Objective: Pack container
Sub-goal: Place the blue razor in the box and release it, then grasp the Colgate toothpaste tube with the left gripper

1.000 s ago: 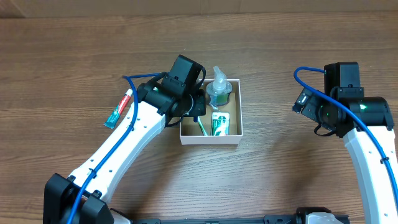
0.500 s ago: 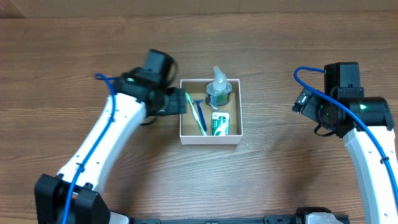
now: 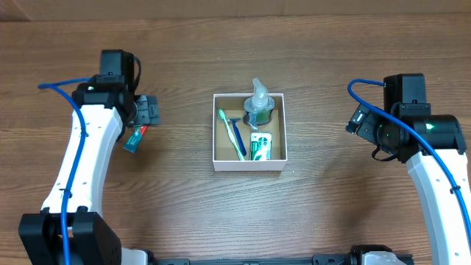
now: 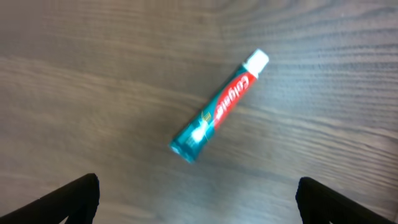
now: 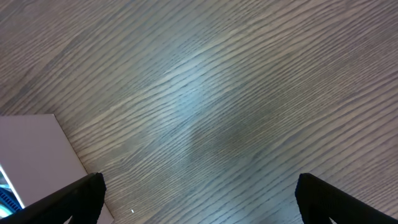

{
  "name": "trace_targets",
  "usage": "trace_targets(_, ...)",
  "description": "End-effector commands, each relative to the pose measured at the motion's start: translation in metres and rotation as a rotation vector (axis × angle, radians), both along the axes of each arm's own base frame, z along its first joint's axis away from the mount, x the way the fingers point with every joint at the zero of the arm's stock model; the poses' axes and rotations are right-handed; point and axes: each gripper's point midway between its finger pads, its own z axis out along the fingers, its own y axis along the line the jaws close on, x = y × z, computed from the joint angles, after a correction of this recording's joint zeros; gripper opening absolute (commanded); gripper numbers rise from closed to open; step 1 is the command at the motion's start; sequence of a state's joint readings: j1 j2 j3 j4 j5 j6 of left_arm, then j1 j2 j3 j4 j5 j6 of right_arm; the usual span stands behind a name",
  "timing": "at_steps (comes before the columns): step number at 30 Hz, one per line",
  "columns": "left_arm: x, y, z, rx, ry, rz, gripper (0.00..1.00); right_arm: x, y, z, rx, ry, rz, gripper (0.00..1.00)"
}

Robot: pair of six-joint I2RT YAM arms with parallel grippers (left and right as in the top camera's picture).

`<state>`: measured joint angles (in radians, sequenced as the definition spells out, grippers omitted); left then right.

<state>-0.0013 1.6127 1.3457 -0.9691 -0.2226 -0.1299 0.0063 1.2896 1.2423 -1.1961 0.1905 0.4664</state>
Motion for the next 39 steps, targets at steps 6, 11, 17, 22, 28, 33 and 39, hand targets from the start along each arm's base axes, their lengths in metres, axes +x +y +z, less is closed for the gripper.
trace_targets(6, -0.012, 0.026, -0.076, 0.091, 0.226, -0.148, 1.00, 0.004, -0.003, 0.010, -0.010, -0.035, -0.007, 1.00)
trace_targets(11, -0.019, 0.064, -0.105, 0.068, 0.260, 0.091, 1.00, 0.004, -0.003, 0.010, -0.010, -0.035, -0.007, 1.00)
trace_targets(17, -0.023, 0.093, -0.112, 0.042, 0.230, 0.258, 1.00, 0.004, -0.003, 0.010, -0.010, -0.035, -0.007, 1.00)
trace_targets(22, -0.016, 0.095, -0.118, 0.042, 0.185, 0.279, 1.00, 0.004, -0.003, 0.010, -0.010, -0.035, -0.007, 1.00)
trace_targets(28, -0.021, 0.093, -0.134, 0.036, 0.178, 0.277, 1.00, 0.004, -0.003, 0.010, -0.010, -0.035, -0.007, 1.00)
trace_targets(33, -0.027, 0.081, -0.138, -0.023, 0.212, 0.261, 0.97, 0.004, -0.003, 0.010, -0.010, -0.035, -0.006, 1.00)
trace_targets(39, -0.031, 0.073, -0.136, -0.067, 0.238, 0.251, 0.98, 0.004, -0.003, 0.010, -0.010, -0.035, -0.007, 1.00)
